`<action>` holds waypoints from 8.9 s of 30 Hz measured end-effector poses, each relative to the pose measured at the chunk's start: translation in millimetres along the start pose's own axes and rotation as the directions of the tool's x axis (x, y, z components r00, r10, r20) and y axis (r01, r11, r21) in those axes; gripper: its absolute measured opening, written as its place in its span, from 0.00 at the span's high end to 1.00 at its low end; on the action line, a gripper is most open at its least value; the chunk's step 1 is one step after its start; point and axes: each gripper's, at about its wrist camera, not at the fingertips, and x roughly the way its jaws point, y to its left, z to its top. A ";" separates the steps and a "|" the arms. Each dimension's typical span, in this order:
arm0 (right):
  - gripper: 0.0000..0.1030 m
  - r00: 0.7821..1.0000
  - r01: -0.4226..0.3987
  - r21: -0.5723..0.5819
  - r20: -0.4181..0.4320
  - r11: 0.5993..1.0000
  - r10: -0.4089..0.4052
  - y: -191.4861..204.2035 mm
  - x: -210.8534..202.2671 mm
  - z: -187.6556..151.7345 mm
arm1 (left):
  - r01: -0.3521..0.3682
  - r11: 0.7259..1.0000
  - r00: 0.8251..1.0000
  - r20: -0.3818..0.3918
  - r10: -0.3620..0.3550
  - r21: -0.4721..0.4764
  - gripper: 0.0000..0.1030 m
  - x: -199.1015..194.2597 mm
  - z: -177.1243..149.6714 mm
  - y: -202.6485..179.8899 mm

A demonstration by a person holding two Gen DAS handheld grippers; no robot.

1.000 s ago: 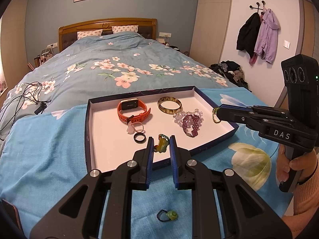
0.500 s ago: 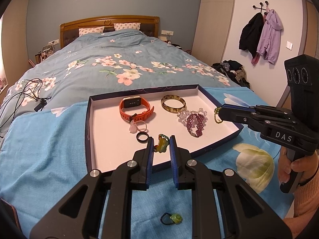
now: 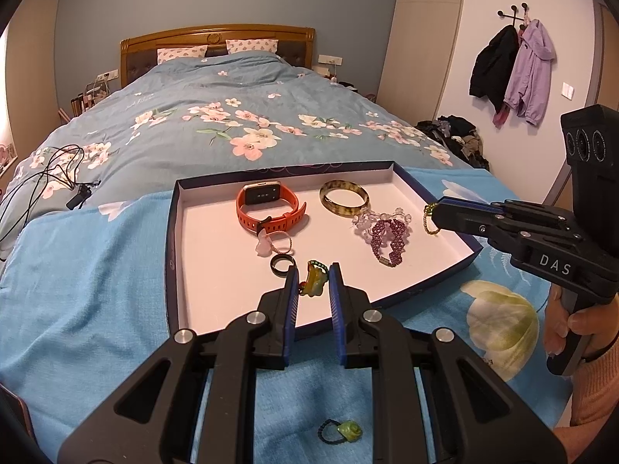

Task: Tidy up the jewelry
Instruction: 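Lower the charm in the left gripper into the box while the right lowers the gold ring, then open the left gripper releasing the charm while the right releases the gold ring, then raise both open grippers away from the box, then grasp the black ring with green stone with the left gripper while the right grasps the silver ring, then carry the green-stone ring in the left gripper over the box while the right carries the silver ring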

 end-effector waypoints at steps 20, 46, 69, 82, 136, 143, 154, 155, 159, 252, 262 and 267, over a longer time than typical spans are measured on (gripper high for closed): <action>0.95 0.999 0.041 -0.020 -0.020 0.999 -0.041 -0.1 13.6 8.9 | -0.016 1.000 1.000 -0.018 0.016 -0.013 0.84 15.9 4.1 4.1; 0.95 0.997 0.069 -0.014 -0.028 0.998 -0.070 -9.0 27.1 15.3 | -0.026 1.000 0.999 -0.026 0.025 -0.015 0.84 20.3 5.2 8.8; 0.95 0.996 0.080 -0.023 -0.035 0.997 -0.081 -11.4 33.2 15.7 | -0.043 0.999 0.998 -0.038 0.043 -0.013 0.84 28.1 6.2 15.8; 0.95 0.994 0.097 -0.023 -0.053 0.995 -0.098 -20.0 39.8 17.0 | -0.062 0.998 0.997 -0.047 0.061 -0.011 0.84 34.1 8.8 25.6; 0.56 0.994 0.077 0.009 -0.084 0.997 -0.076 -8.0 -13.3 -25.7 | -0.030 0.998 1.000 0.000 0.030 0.057 0.41 -27.7 -19.8 9.7; 0.55 0.986 0.068 -0.002 -0.150 0.998 -0.067 5.7 -28.3 -67.5 | -0.003 0.995 0.999 -0.051 0.008 0.100 0.41 -47.9 -62.3 -2.8; 0.55 0.978 0.063 -0.006 -0.199 0.998 -0.062 26.9 -37.8 -103.0 | 0.018 0.993 0.995 -0.102 -0.006 0.115 0.41 -52.7 -89.4 -18.8; 0.56 0.977 0.065 -0.011 -0.202 0.998 -0.066 28.5 -36.8 -103.8 | 0.018 0.994 0.994 -0.106 -0.006 0.111 0.41 -52.9 -90.8 -19.0; 0.59 0.973 0.080 -0.036 -0.213 0.996 -0.085 35.4 -32.4 -104.9 | 0.019 0.994 0.994 -0.113 -0.007 0.104 0.41 -49.0 -89.3 -19.7; 0.97 0.998 0.060 -0.026 0.022 0.998 -0.060 19.0 -31.3 -26.4 | -0.014 0.996 1.000 0.017 0.012 0.091 0.76 -51.3 -23.9 -25.7; 0.97 0.998 0.062 -0.026 0.032 0.998 -0.061 16.4 -27.9 -16.9 | -0.016 0.996 0.999 0.031 0.013 0.092 0.76 -47.3 -16.0 -25.2; 0.97 0.998 0.063 -0.026 0.034 0.998 -0.062 16.2 -26.2 -14.0 | -0.017 0.996 0.999 0.037 0.013 0.091 0.76 -46.6 -12.6 -23.9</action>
